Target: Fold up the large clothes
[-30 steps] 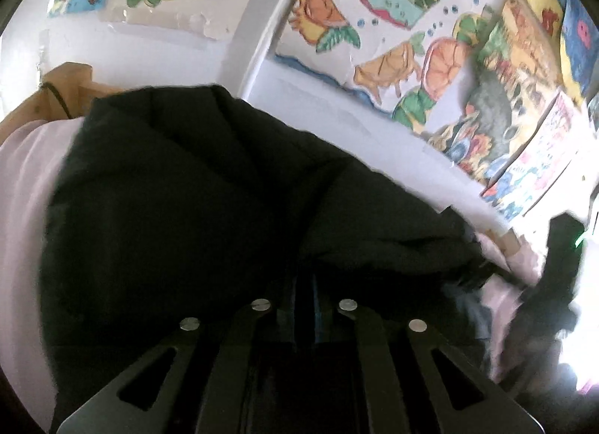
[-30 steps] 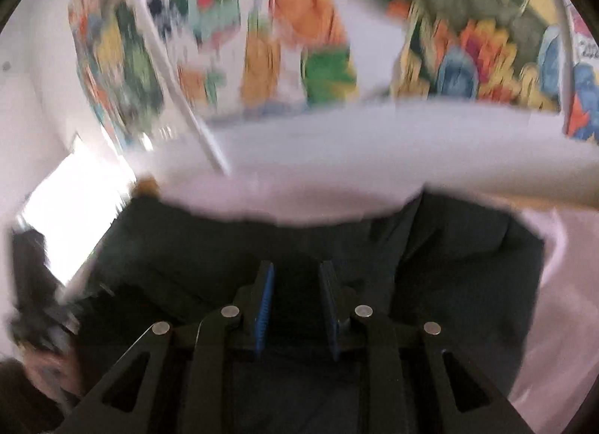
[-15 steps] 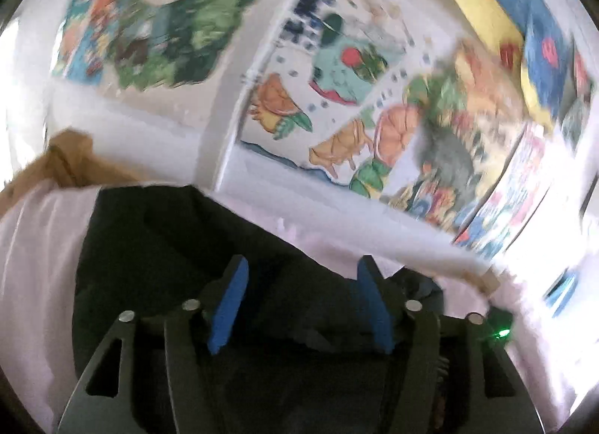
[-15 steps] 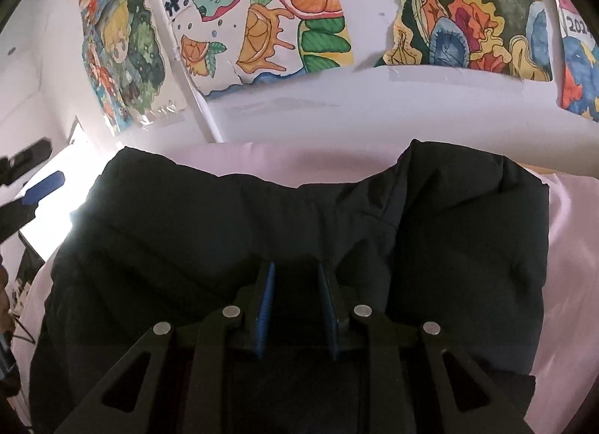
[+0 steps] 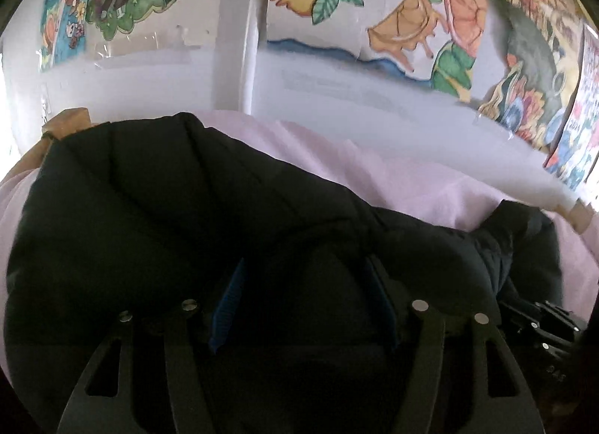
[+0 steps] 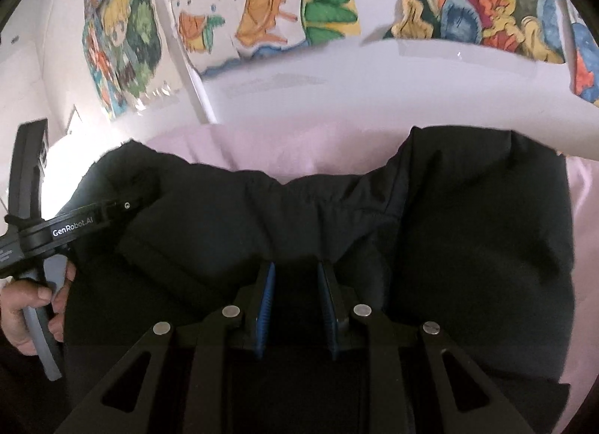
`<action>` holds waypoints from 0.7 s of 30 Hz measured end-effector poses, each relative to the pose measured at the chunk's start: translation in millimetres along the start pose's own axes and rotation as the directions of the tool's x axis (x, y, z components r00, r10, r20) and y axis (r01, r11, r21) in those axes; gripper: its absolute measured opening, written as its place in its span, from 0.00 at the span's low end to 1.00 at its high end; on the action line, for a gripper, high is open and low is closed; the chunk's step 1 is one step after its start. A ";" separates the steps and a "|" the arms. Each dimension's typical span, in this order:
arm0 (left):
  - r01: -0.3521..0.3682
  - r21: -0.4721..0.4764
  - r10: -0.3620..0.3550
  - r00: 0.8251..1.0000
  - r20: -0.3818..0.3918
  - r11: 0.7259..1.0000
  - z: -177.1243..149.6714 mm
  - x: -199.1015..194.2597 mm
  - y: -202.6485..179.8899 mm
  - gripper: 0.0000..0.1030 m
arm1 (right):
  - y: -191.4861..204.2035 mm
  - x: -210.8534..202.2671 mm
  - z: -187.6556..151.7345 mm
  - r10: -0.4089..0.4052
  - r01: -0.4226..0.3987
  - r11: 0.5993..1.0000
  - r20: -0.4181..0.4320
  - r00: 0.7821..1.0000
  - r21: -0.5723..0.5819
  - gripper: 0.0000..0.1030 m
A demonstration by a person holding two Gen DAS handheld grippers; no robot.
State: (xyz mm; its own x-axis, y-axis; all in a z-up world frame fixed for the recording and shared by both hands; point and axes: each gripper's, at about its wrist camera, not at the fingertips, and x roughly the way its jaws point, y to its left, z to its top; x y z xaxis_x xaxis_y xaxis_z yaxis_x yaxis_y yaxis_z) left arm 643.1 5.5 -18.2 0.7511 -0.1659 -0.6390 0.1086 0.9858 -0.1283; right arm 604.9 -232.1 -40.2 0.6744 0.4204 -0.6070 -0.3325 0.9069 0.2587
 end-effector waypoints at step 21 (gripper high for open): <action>-0.003 0.086 0.005 1.000 -0.031 0.996 -20.0 -45.9 -12.9 0.76 | -2.4 -16.3 0.1 -0.017 0.017 1.000 0.017 1.000 0.018 0.35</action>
State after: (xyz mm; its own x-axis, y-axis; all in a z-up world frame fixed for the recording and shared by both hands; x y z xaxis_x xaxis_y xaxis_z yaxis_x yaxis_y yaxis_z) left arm 594.2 -0.1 -2.4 0.7315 -0.1613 -0.6625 0.1624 0.9849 -0.0605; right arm 594.8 -241.1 -30.9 0.6909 0.4055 -0.5985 -0.3095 0.9141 0.2620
